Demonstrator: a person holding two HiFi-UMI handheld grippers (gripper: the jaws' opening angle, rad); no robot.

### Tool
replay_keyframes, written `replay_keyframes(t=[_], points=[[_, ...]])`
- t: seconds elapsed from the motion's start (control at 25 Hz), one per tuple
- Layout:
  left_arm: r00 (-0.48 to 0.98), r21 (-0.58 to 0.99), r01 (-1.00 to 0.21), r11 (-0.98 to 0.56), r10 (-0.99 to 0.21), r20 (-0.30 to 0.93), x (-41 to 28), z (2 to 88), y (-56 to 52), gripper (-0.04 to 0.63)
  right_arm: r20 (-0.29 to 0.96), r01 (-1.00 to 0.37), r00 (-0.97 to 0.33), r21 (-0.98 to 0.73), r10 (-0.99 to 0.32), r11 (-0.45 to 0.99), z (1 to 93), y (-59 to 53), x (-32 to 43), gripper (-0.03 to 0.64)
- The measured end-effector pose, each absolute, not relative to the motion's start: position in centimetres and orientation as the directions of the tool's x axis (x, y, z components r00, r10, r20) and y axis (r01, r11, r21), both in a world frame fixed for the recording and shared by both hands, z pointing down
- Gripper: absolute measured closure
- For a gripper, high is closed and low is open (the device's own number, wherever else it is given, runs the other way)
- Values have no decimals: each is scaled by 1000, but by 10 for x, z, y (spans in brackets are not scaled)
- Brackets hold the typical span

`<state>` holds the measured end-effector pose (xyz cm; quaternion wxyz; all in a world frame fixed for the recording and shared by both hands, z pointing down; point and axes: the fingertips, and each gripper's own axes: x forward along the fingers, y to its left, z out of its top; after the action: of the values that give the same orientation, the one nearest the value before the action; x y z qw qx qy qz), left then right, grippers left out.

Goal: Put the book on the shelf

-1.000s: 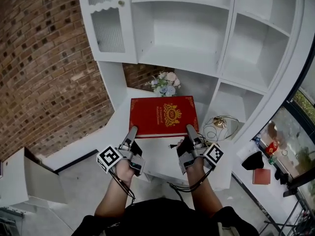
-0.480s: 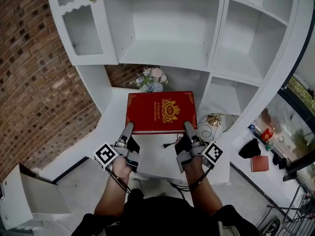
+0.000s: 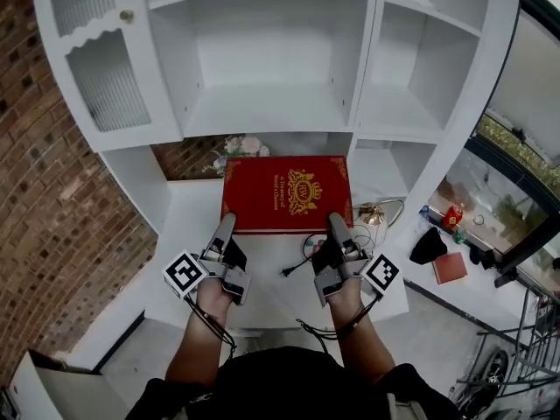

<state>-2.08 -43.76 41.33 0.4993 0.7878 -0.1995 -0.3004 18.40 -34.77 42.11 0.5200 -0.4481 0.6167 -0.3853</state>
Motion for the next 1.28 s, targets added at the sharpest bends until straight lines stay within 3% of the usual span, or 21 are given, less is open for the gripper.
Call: replay_keyframes(t=[0.28, 0.8, 1.28], points=[[763, 879, 43, -476, -552, -336, -23, 389, -453, 324, -349, -213, -15, -914, -937, 344, 393, -350, 176, 354], [721, 846, 60, -530, -563, -404, -44, 354, -471, 322, -423, -267, -69, -865, -904, 425, 347, -383, 164, 354], [726, 800, -51, -598, -572, -381, -39, 328, -486, 316, -448, -235, -61, -862, -892, 450, 324, -417, 179, 353]])
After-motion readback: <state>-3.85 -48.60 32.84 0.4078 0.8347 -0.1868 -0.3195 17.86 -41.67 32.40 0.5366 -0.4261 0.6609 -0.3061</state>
